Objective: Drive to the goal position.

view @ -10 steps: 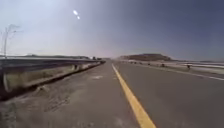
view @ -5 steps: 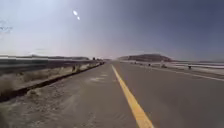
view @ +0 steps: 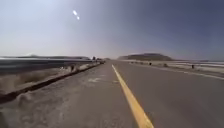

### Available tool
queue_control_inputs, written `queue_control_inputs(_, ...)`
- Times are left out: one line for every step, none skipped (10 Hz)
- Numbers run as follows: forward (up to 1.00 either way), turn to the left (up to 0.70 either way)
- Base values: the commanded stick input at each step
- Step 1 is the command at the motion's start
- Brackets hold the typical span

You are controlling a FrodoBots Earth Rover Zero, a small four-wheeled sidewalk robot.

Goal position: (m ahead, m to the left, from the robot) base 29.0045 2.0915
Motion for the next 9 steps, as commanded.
queue_control_inputs(0.50,0.00)
queue_control_inputs(0.50,0.00)
queue_control_inputs(0.50,0.00)
queue_control_inputs(0.50,0.00)
queue_control_inputs(0.50,0.00)
queue_control_inputs(0.50,0.00)
queue_control_inputs(0.50,0.00)
queue_control_inputs(0.50,0.00)
queue_control_inputs(0.50,0.00)
